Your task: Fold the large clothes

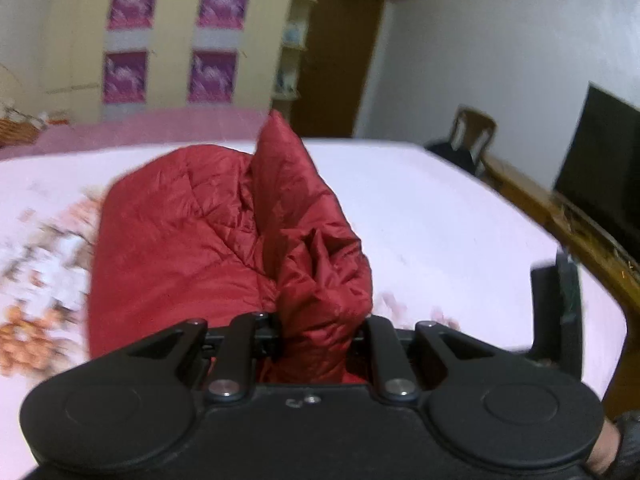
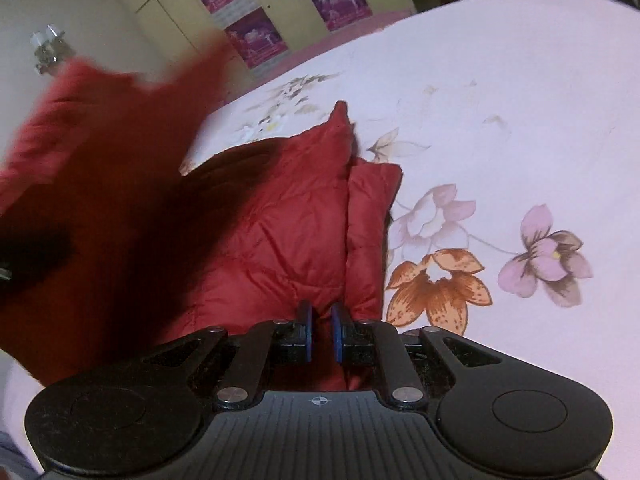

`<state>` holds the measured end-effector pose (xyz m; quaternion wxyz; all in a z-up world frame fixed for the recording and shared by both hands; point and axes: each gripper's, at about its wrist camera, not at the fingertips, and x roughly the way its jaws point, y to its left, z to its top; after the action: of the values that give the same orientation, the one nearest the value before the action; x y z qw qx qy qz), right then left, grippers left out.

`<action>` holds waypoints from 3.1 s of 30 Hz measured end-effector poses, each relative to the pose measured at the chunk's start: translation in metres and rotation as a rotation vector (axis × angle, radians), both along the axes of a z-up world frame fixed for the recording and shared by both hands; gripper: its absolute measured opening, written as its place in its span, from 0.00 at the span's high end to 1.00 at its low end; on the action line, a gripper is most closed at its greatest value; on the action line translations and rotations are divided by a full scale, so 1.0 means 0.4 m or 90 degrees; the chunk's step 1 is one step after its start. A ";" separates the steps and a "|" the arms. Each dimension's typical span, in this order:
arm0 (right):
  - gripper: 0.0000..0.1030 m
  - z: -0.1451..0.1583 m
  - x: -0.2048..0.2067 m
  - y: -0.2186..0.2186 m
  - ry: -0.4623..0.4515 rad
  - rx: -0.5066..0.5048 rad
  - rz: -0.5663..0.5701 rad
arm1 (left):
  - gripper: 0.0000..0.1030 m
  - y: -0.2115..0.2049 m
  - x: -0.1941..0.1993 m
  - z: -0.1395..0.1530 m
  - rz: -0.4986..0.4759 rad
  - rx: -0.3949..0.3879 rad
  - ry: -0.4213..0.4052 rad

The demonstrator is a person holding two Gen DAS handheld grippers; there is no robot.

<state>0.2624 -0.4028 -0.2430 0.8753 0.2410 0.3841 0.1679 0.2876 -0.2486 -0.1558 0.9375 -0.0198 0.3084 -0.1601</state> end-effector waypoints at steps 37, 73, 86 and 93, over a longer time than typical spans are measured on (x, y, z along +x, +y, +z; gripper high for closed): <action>0.91 0.112 0.182 -0.067 -0.030 -0.026 0.002 | 0.78 0.322 0.270 -0.118 0.040 -0.139 0.076; 0.64 0.130 0.431 0.195 -0.050 -0.164 0.080 | 0.63 0.247 0.490 -0.113 0.004 0.038 0.073; 0.64 0.085 0.428 0.129 -0.033 -0.108 0.037 | 0.61 0.236 0.486 -0.115 -0.016 0.064 0.074; 0.64 0.207 0.239 0.055 -0.101 -0.096 0.063 | 0.60 0.266 0.250 -0.034 -0.033 0.011 0.041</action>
<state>0.3580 -0.3809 -0.1602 0.9094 0.1414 0.3362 0.1999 0.3875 -0.1423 -0.1694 0.9227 -0.0089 0.3403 -0.1812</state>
